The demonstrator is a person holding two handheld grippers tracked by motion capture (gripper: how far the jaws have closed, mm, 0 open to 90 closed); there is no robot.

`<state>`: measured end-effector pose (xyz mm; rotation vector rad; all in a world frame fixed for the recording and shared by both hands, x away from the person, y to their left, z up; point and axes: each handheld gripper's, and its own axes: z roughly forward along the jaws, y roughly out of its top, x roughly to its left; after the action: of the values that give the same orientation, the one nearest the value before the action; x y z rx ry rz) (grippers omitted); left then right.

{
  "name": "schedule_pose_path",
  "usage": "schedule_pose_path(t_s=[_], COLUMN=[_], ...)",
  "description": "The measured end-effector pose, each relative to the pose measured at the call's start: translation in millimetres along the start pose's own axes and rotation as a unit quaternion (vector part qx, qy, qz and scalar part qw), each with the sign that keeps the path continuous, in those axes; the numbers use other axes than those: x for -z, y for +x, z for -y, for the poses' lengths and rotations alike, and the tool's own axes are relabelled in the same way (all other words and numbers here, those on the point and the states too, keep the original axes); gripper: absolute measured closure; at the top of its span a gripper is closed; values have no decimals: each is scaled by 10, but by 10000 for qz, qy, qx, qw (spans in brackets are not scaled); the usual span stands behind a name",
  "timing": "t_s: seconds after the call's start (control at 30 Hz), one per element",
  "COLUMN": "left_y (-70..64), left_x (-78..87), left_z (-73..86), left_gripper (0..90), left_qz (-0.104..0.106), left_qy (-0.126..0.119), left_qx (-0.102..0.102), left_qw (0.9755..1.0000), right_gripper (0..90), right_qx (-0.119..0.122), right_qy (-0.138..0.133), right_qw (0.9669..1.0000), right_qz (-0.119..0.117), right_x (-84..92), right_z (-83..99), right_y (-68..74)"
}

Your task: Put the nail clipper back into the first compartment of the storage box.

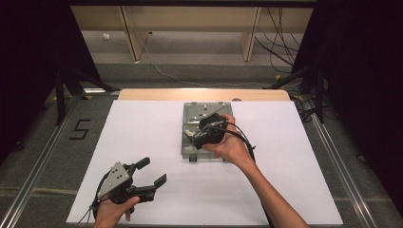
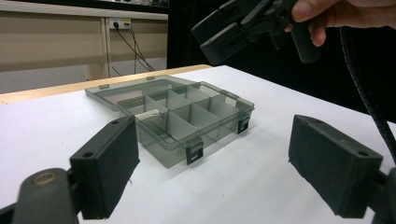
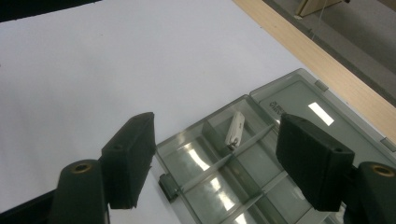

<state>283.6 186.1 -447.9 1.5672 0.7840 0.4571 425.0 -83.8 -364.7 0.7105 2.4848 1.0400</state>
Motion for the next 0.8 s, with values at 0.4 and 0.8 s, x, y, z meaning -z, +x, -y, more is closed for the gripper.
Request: schedule_pose_path(t_s=[0.4,0.8], left_y=[-6,-8], left_x=[-8,-2], left_z=[0,2], left_gripper=[158,158], left_qz=[40,48], left_qy=[-23,-10], left_qx=[-5,21], left_qw=[10000,10000], right_gripper=[273,241], right_qx=[22,16], right_qy=[-224,-531], right_qw=[9997,9983], right_qz=[-122,-221], right_x=[162,301], right_z=[107,204], right_y=[36,93])
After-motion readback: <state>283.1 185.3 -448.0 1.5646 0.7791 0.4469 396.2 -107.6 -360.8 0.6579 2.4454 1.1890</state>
